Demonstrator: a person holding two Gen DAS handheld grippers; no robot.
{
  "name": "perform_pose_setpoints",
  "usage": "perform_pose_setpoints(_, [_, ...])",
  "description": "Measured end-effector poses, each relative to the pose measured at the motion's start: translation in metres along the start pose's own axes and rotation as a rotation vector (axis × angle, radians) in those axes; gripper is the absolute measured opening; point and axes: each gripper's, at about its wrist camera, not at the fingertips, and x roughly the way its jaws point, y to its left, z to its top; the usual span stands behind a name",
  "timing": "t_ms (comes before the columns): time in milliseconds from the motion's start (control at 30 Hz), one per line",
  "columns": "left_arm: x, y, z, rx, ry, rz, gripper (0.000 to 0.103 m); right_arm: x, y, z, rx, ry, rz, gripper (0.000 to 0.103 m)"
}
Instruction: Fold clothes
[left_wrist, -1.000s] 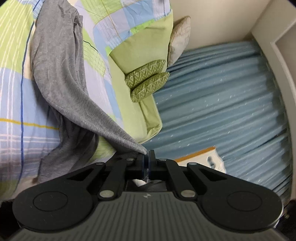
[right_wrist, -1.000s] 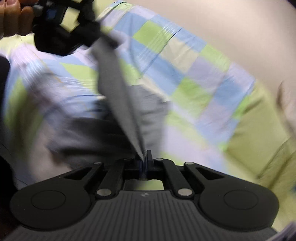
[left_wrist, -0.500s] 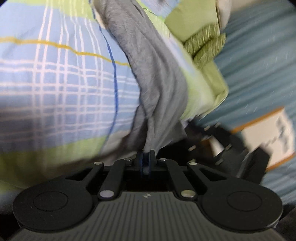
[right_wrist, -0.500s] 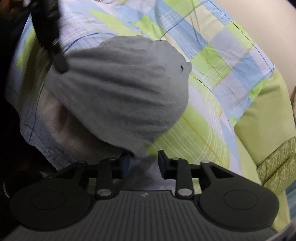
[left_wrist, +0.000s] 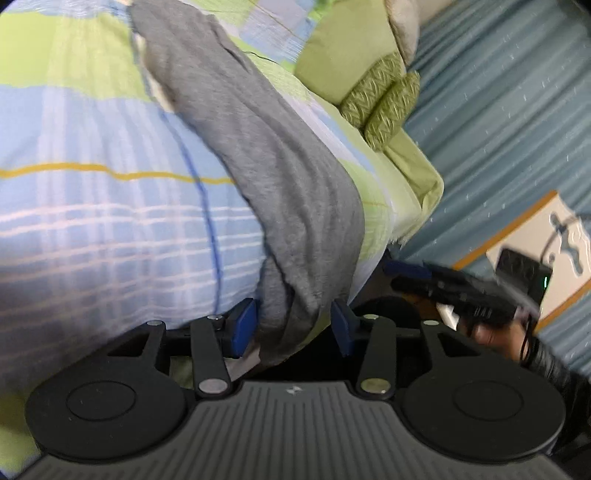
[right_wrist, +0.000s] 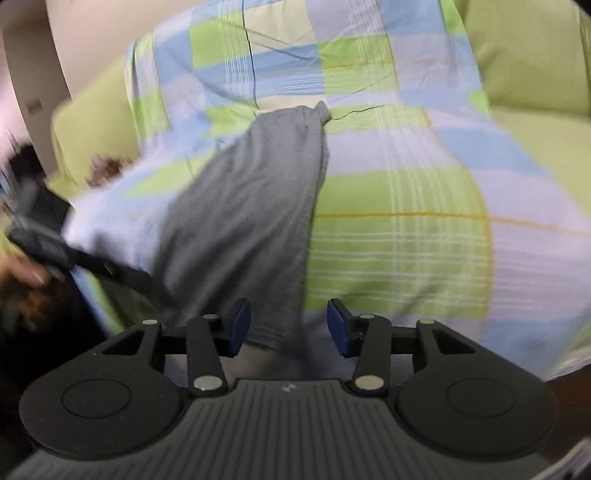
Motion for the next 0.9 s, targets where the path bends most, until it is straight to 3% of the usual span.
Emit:
perform_pose_setpoints(67, [0.004,-0.003,0.001,0.009,0.0,0.002,0.049,0.012,-0.015,0.006,0.021,0.025,0.064,0.042])
perform_pose_setpoints(267, [0.007,-0.002,-0.007,0.023,-0.022,0.008,0.026,0.039,-0.032,0.017,0.03,0.068,0.171,0.042])
perform_pose_setpoints(333, [0.009,0.001,-0.008,0.009,-0.023,0.003,0.005,0.047,-0.036,0.019,0.044,0.082,0.218,0.042])
perform_pose_setpoints(400, [0.012,0.006,-0.007,-0.016,-0.02,-0.02,0.002,0.056,-0.042,0.022,0.066,0.099,0.27,0.041])
perform_pose_setpoints(467, [0.011,0.005,-0.007,-0.023,-0.011,-0.049,0.001,0.061,-0.046,0.025,0.108,0.111,0.288,0.024])
perform_pose_setpoints(500, [0.009,0.003,-0.008,-0.026,-0.003,-0.071,0.001,0.064,-0.049,0.026,0.134,0.117,0.297,0.002])
perform_pose_setpoints(633, [-0.007,-0.001,-0.004,-0.11,0.013,-0.158,0.001,0.054,-0.047,0.028,0.258,0.128,0.368,0.002])
perform_pose_setpoints(733, [-0.025,0.0,0.011,-0.206,-0.051,-0.269,0.001,0.039,-0.041,0.038,0.386,0.129,0.434,0.002])
perform_pose_setpoints(900, [-0.024,0.035,0.058,-0.388,-0.214,-0.37,0.001,0.028,-0.053,0.081,0.527,-0.032,0.553,0.002])
